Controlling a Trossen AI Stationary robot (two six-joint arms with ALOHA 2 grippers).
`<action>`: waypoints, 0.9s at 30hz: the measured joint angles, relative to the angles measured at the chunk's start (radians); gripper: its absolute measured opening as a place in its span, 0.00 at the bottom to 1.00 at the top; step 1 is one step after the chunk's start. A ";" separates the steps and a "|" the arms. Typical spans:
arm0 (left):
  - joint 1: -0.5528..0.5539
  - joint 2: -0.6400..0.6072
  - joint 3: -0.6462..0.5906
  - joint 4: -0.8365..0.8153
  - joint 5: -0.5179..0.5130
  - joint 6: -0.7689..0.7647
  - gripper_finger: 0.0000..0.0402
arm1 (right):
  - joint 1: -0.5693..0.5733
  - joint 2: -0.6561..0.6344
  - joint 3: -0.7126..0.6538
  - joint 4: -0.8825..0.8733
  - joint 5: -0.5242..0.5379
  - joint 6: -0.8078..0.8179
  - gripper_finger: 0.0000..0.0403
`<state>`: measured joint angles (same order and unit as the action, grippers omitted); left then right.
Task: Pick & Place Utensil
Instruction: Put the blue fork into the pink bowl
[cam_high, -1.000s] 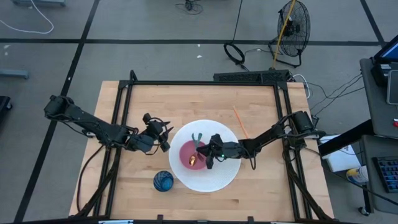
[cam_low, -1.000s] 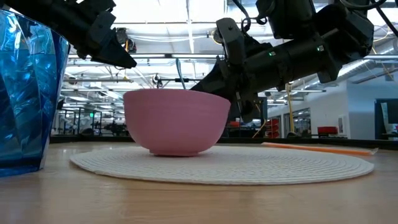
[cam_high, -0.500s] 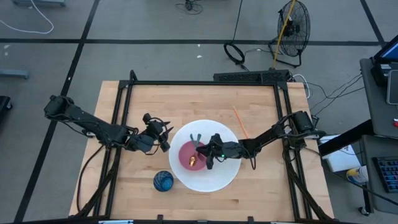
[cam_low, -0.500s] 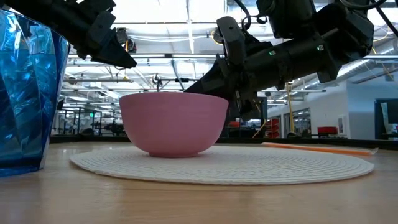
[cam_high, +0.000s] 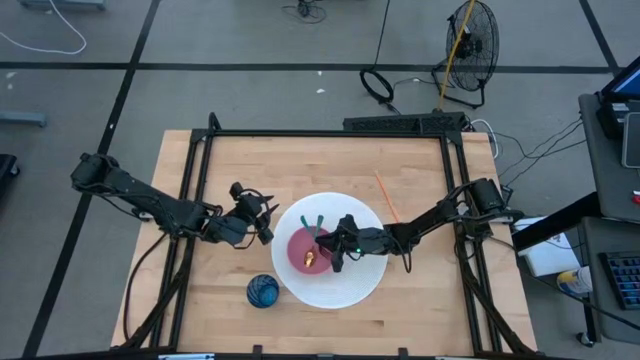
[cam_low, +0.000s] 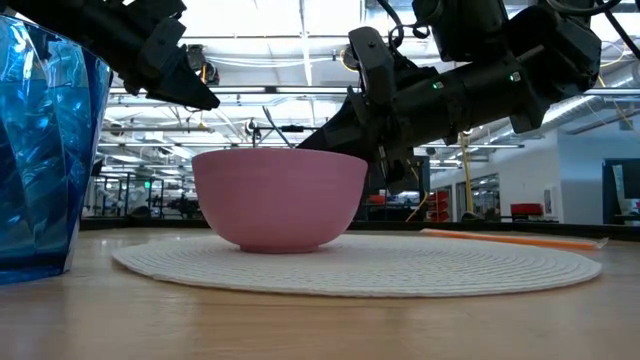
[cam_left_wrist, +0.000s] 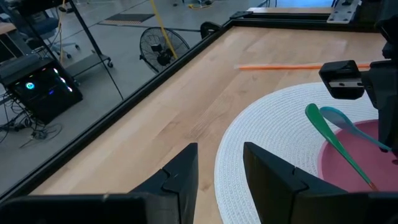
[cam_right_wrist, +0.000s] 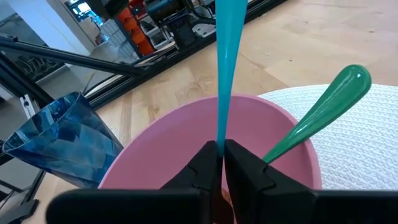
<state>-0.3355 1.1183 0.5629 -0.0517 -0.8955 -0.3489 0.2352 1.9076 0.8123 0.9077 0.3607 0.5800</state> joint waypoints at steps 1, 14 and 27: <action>0.000 0.000 0.000 0.000 0.000 0.000 0.33 | 0.000 0.000 0.000 0.000 0.000 -0.001 0.06; 0.000 0.000 0.000 0.001 0.067 -0.014 0.33 | -0.007 0.000 0.000 0.000 -0.002 -0.002 0.06; 0.058 0.098 -0.030 0.300 0.457 0.011 0.33 | -0.026 0.000 -0.001 0.060 -0.026 -0.035 0.06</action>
<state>-0.2770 1.2162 0.5329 0.2481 -0.4383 -0.3377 0.2096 1.9079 0.8116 0.9681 0.3351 0.5453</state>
